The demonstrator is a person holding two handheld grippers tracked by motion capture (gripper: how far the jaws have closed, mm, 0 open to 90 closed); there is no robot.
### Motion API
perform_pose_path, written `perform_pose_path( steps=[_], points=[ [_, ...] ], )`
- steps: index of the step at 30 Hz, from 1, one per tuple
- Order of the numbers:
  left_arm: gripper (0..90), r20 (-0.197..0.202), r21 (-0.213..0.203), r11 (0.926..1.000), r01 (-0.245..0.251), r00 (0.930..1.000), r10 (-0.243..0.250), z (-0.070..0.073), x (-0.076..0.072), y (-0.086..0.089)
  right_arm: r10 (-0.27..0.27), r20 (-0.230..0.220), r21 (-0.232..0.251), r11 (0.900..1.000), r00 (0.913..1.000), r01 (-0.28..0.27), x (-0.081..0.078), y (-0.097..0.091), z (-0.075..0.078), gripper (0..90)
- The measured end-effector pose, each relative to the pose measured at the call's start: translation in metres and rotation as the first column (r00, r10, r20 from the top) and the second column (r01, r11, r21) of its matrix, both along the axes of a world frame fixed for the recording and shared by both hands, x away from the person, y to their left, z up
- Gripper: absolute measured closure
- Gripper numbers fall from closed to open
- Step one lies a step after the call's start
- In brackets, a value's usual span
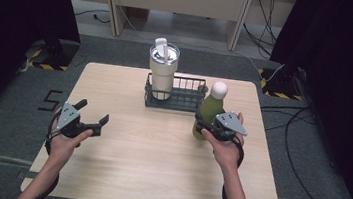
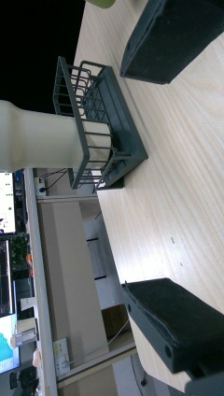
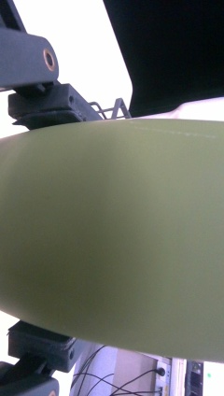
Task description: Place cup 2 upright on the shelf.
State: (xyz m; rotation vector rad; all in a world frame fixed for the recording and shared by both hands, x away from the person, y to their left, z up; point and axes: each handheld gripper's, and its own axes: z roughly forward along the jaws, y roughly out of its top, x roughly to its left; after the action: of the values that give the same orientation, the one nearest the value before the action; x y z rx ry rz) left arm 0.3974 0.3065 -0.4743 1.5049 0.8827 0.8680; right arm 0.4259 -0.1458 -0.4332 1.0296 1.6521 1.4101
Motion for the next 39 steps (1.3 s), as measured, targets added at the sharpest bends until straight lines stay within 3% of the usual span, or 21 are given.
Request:
perform_pose_path(
  steps=[9, 39],
  points=[
    [0.0, 0.0, -0.004, 1.0, -0.001, 1.0, 0.001, 0.0, 0.0, 0.0, -0.014, 0.017, 0.027, 0.9995, 0.9998, 0.013, 0.004, 0.0, 0.012, 21.1],
    [0.0, -0.008, -0.01, 0.9999, -0.011, 0.9999, 0.011, 0.0, 0.001, 0.001, -0.036, 0.059, 0.026, 0.9991, 0.9976, 0.035, 0.025, 0.008, 0.042, 21.2]
  ],
)
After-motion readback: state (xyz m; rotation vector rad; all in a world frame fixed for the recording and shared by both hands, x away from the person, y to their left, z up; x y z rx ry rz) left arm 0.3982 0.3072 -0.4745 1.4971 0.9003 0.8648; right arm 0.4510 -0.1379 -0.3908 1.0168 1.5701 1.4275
